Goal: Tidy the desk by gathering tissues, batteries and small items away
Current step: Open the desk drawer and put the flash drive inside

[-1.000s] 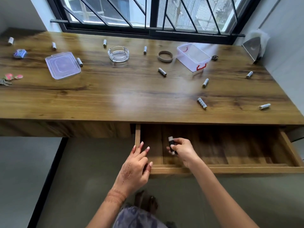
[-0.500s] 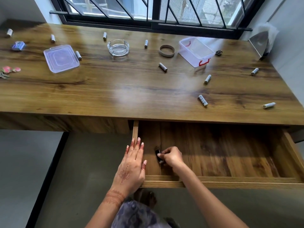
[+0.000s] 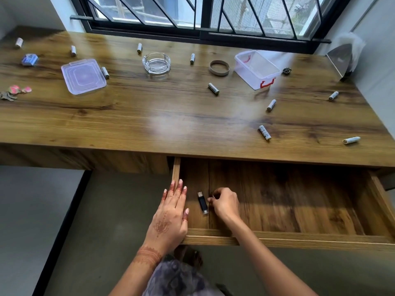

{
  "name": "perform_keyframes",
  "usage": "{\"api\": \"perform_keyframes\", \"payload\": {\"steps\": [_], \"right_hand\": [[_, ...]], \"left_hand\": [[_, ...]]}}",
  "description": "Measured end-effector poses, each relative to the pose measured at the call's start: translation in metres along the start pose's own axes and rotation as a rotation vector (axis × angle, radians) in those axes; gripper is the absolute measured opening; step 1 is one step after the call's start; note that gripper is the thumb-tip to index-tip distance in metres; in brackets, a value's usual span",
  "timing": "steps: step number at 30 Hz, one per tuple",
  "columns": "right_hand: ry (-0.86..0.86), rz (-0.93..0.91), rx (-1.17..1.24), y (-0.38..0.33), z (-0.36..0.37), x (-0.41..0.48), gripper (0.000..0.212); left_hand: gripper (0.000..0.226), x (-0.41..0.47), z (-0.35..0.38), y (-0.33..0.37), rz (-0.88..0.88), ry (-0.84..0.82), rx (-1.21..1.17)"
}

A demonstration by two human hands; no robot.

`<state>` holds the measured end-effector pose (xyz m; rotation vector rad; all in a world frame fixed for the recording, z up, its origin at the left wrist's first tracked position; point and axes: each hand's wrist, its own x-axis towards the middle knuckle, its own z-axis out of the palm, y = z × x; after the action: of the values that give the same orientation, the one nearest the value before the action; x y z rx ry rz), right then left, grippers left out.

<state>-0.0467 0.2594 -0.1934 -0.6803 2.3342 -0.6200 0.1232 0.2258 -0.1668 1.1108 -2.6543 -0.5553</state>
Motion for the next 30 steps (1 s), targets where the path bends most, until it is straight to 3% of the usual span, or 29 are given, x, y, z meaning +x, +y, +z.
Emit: {"api": "perform_keyframes", "payload": {"steps": [7,14,17,22,26,30], "right_hand": [[0.017,-0.097,0.015,-0.005,-0.008,-0.008,0.036],[0.15,-0.5,-0.252,0.017,-0.043,-0.059,0.033],[0.278,-0.615,-0.41,0.039,-0.045,-0.071,0.051],[0.317,-0.695,-0.443,0.042,-0.045,-0.069,0.061],[0.216,-0.817,-0.539,0.037,-0.048,-0.064,0.093],[0.163,-0.911,-0.615,0.03,-0.055,-0.051,0.117]], "left_hand": [[0.06,0.001,0.0,0.0,0.002,-0.014,0.01],[0.054,-0.003,-0.004,0.003,0.02,-0.049,0.106],[0.061,-0.003,-0.005,0.005,0.013,-0.06,0.106],[0.064,-0.001,-0.006,0.001,0.064,-0.058,0.09],[0.073,0.007,-0.009,-0.002,0.127,-0.054,0.084],[0.099,0.024,-0.012,-0.006,0.22,-0.076,0.141]]}}
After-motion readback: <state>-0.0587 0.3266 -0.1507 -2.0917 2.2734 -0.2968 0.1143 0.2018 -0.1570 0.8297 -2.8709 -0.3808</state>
